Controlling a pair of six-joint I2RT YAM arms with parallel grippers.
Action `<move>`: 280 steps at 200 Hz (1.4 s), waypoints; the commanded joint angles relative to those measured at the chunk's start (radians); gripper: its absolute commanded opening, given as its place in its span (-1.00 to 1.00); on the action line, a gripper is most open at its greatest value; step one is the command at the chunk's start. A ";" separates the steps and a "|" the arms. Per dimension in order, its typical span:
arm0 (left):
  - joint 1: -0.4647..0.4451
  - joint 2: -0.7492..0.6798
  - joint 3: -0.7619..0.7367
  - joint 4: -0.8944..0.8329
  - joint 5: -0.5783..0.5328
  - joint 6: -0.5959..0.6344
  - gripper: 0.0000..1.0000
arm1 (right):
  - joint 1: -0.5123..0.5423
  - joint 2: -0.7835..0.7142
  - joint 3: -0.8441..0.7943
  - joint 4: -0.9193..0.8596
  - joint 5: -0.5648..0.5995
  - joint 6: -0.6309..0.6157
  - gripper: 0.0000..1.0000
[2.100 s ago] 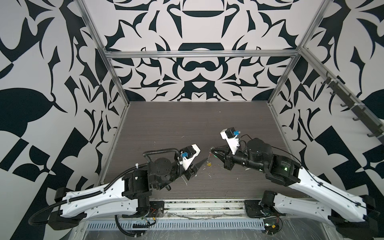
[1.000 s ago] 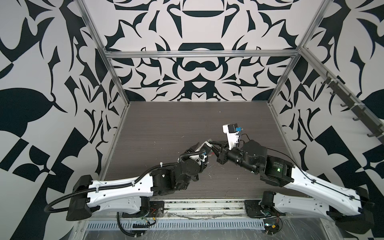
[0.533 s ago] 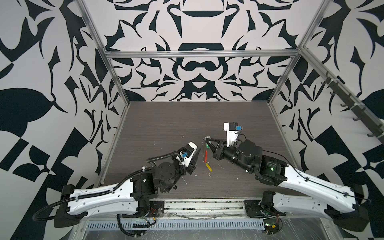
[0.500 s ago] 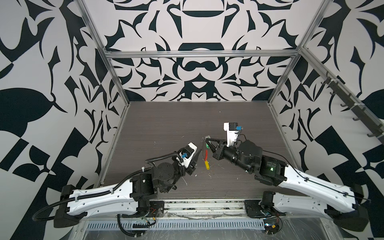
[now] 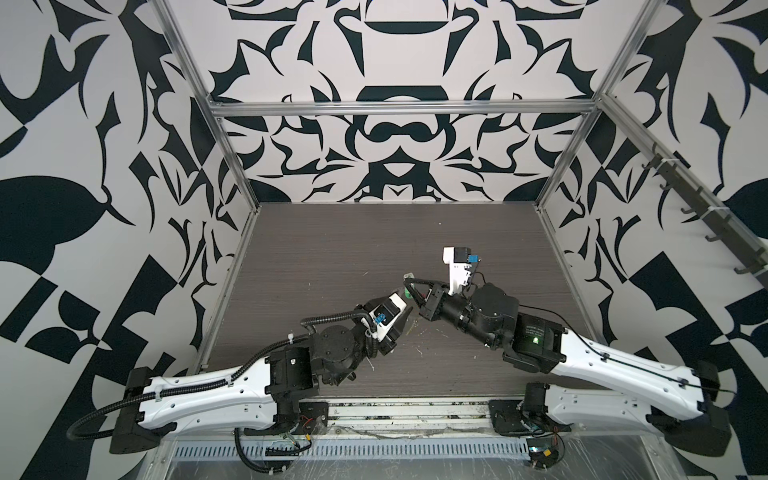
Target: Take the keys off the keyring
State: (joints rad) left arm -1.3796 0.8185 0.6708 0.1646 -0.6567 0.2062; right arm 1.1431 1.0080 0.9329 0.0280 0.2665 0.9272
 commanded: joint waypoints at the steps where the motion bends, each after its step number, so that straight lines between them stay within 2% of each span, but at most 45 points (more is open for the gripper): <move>1: 0.002 0.021 0.019 0.041 -0.055 0.041 -0.17 | 0.010 -0.002 0.012 0.076 0.022 0.012 -1.00; 34: 0.002 0.060 0.029 0.074 -0.119 0.073 -0.28 | 0.019 -0.003 0.013 0.085 0.025 0.013 -1.00; 103: 0.002 0.095 0.016 0.211 -0.212 0.143 -0.16 | 0.039 0.004 0.009 0.105 0.028 0.022 -1.00; 142: 0.002 0.130 0.006 0.283 -0.260 0.194 -0.22 | 0.043 0.007 0.008 0.116 0.023 0.030 -1.00; 157: 0.002 0.132 0.001 0.300 -0.265 0.202 -0.28 | 0.046 0.009 0.007 0.117 0.023 0.031 -1.00; 214: 0.002 0.092 -0.021 0.307 -0.244 0.200 -0.79 | 0.053 0.011 0.003 0.121 0.028 0.039 -1.00; 249: 0.002 0.069 -0.025 0.278 -0.231 0.183 -1.00 | 0.055 0.010 0.001 0.118 0.029 0.041 -1.00; 280: 0.002 0.050 -0.021 0.237 -0.209 0.161 -1.00 | 0.054 0.002 0.003 0.104 0.031 0.040 -1.00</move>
State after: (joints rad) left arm -1.3804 0.8951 0.6590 0.4038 -0.8833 0.3920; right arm 1.1915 1.0183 0.9321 0.1097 0.2855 0.9665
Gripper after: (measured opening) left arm 0.050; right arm 0.063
